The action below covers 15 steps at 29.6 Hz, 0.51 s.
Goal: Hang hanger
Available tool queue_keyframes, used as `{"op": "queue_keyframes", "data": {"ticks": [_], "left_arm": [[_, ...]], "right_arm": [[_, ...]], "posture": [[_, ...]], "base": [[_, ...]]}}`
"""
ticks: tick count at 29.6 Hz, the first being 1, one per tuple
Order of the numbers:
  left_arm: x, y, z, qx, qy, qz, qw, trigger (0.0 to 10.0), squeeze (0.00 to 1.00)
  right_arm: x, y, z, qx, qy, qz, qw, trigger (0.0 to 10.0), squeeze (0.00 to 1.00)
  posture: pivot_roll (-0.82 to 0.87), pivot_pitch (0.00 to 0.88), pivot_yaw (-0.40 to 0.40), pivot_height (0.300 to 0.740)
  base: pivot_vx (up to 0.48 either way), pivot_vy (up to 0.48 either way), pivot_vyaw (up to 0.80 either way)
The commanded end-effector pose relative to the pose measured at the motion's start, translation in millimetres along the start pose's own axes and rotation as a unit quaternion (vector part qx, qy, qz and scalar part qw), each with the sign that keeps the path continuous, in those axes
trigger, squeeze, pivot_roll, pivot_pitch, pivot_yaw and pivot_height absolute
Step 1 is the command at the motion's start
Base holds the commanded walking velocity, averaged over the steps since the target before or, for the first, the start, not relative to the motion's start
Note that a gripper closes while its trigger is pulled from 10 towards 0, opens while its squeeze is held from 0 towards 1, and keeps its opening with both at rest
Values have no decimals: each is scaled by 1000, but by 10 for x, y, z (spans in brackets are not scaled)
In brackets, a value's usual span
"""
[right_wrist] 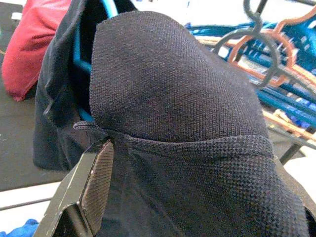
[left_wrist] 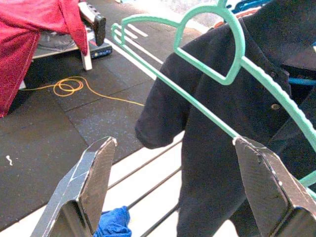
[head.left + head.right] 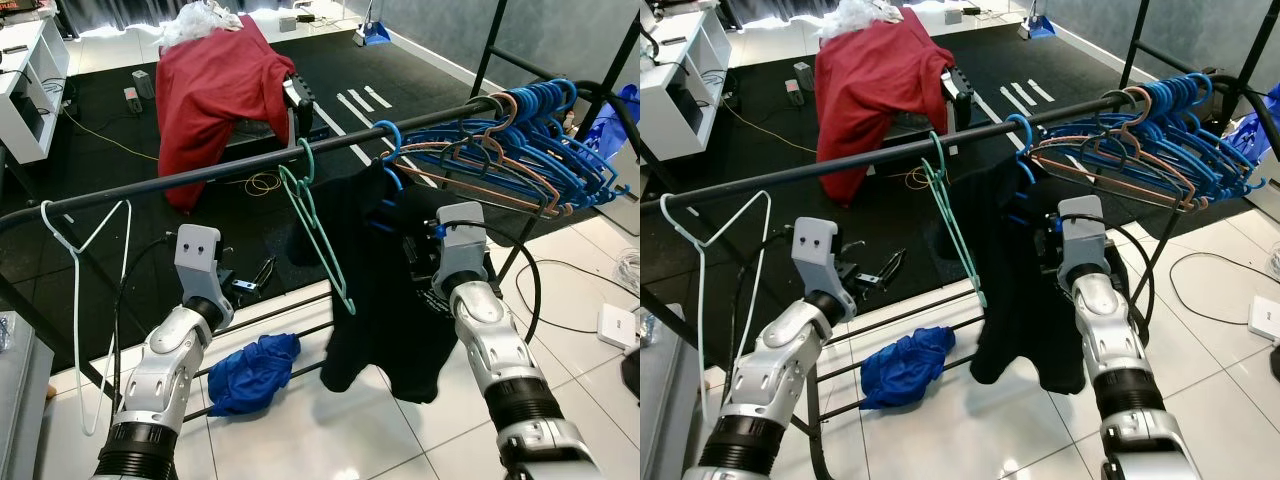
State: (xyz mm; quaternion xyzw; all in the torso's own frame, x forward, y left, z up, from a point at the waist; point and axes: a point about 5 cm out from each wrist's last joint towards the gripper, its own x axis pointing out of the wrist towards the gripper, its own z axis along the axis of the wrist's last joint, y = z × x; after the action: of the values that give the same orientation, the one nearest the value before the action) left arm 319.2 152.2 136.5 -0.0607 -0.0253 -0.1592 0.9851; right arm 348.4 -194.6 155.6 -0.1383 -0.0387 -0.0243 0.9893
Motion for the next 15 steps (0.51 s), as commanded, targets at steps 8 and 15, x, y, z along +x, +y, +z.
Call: {"op": "queue_keyframes", "data": {"ticks": [8,15], "left_arm": [[4,25,-13,-9,2,3,1000,10000,0],[7,28,-11,-9,3,1,1000,10000,0]], "right_arm": [[-95,-87,-62,2,43,-26,999,10000,1000],[-121,-133,-37,41,102,-10,994,10000,1000]], "posture": [[-145,90,24,740],[-151,93,30,740]], "base": [[0,0,0],[0,0,0]]}}
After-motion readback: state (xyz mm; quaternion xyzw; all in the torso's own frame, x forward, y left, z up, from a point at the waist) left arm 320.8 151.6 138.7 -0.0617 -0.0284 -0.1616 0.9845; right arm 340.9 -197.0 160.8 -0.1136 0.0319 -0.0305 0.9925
